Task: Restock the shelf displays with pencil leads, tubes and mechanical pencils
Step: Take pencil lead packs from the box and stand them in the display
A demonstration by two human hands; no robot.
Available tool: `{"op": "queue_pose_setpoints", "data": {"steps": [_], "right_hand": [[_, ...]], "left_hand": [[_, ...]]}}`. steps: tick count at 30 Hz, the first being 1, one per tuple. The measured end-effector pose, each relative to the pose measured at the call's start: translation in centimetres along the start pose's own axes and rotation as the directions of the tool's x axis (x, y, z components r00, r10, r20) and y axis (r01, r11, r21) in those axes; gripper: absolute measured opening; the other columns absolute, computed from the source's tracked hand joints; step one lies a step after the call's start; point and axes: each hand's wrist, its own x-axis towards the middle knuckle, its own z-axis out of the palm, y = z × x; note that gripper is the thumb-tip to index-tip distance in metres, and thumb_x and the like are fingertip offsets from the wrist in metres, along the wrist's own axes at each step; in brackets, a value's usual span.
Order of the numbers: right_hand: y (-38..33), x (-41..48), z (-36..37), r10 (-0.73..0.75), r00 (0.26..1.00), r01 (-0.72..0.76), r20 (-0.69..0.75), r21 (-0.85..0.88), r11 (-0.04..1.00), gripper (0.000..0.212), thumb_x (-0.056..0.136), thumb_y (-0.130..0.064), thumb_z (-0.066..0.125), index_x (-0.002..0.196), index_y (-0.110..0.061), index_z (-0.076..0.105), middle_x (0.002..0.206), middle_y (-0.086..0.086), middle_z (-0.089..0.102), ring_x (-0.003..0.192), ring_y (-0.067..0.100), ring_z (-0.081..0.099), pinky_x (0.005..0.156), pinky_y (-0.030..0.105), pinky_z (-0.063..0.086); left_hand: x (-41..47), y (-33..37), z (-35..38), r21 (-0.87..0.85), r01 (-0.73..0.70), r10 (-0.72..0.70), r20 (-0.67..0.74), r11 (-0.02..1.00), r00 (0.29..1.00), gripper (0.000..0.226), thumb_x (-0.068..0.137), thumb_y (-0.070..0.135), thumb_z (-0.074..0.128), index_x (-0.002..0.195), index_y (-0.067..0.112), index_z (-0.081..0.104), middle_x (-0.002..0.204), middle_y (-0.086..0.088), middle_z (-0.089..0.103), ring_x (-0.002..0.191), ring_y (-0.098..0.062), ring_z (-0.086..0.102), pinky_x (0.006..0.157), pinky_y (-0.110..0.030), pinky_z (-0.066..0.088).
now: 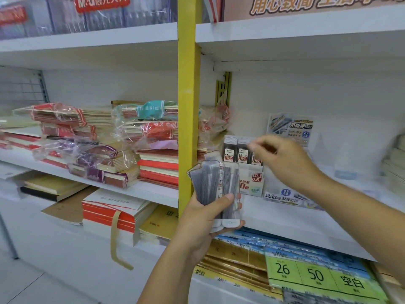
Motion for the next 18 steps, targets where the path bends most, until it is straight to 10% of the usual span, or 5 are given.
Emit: {"op": "queue_pose_setpoints", "data": {"steps": [3,9,18], "right_hand": [[-1.5,-3.6,1.3,0.126,0.967,-0.191,0.224,0.301,0.934,0.009,0.082,-0.044,0.067,0.089,-0.038,0.069,0.085,-0.015,0.071,0.072,-0.005,0.064,0.056,0.007,0.046],[-1.0,-5.0,1.9,0.224,0.96,-0.28,0.171,0.513,0.811,0.005,0.092,-0.021,0.063,0.097,-0.021,0.064,0.082,-0.002,0.075,0.075,0.011,0.068,0.073,0.03,0.051],[-1.1,-7.0,1.0,0.081,0.927,-0.238,0.366,0.409,0.881,0.017,0.095,-0.035,0.054,0.107,-0.045,0.06,0.07,-0.01,0.068,0.052,0.023,0.068,0.047,0.028,0.054]], "left_hand": [[-0.3,0.0,0.6,-0.014,0.006,-0.005,0.019,1.0,1.0,0.057,0.07,0.021,0.082,0.123,0.018,0.062,0.107,-0.011,0.076,0.094,-0.025,0.075,0.07,-0.042,0.061],[-1.1,-0.2,0.7,-0.023,0.042,-0.042,0.005,0.999,0.999,0.058,0.074,0.024,0.081,0.127,0.02,0.058,0.115,-0.014,0.074,0.103,-0.034,0.072,0.075,-0.044,0.061],[-1.8,0.8,-0.4,0.092,-0.001,0.01,-0.099,0.996,0.995,0.071,0.062,0.041,0.086,0.122,0.013,0.063,0.107,-0.011,0.076,0.1,-0.026,0.074,0.07,-0.036,0.061]]}}
